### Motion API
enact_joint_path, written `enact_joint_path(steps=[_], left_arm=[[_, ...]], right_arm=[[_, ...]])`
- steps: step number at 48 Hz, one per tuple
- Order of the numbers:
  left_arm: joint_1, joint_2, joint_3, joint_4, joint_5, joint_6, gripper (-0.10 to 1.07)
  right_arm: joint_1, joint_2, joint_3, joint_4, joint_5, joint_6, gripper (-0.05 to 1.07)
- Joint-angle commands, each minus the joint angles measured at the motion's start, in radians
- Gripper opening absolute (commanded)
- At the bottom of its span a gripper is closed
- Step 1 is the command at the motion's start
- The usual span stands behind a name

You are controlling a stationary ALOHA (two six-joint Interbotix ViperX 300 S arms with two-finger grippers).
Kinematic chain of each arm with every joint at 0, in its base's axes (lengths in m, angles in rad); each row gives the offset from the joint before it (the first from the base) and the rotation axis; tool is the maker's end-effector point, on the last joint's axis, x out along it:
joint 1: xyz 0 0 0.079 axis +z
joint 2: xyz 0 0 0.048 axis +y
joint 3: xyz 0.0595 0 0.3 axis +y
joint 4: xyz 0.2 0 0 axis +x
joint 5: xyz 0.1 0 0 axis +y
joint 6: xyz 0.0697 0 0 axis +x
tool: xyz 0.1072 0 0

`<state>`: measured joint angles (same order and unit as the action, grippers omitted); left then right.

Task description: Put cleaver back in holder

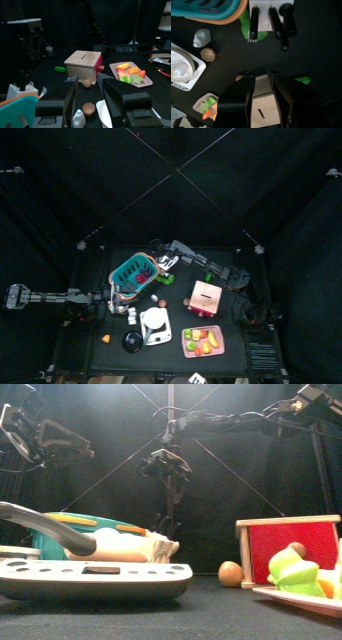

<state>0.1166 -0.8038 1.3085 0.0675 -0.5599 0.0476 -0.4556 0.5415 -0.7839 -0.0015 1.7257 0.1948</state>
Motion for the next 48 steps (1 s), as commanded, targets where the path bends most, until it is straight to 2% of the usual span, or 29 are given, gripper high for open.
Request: enact_joint_path(steps=[1, 6, 10, 21, 28, 38, 48], left_arm=[[-0.002, 0.002, -0.014, -0.009, -0.006, -0.002, 0.76], [-0.002, 0.003, -0.011, -0.015, -0.006, -0.002, 0.76], [-0.002, 0.002, -0.011, -0.017, -0.003, -0.002, 0.76], [0.000, 0.002, -0.009, -0.015, -0.003, 0.003, 0.76], [-0.002, 0.003, -0.009, -0.015, -0.003, 0.005, 0.76], [-0.002, 0.002, -0.009, -0.006, 0.012, 0.005, 0.76], [-0.002, 0.003, -0.005, 0.012, 0.067, 0.005, 0.76]], right_arm=[[0.006, -0.110, 0.051, -0.008, 0.003, 0.000, 0.68], [0.012, -0.204, 0.187, -0.032, -0.003, 0.011, 0.68], [0.023, -0.284, 0.304, -0.052, -0.051, 0.020, 0.68], [0.081, -0.525, 0.644, -0.037, -0.316, 0.100, 0.68], [0.132, -0.630, 0.785, -0.035, -0.482, 0.117, 0.68], [0.172, -0.704, 0.927, -0.026, -0.667, 0.120, 0.68], [0.210, -0.778, 1.089, 0.044, -0.851, 0.150, 0.68]])
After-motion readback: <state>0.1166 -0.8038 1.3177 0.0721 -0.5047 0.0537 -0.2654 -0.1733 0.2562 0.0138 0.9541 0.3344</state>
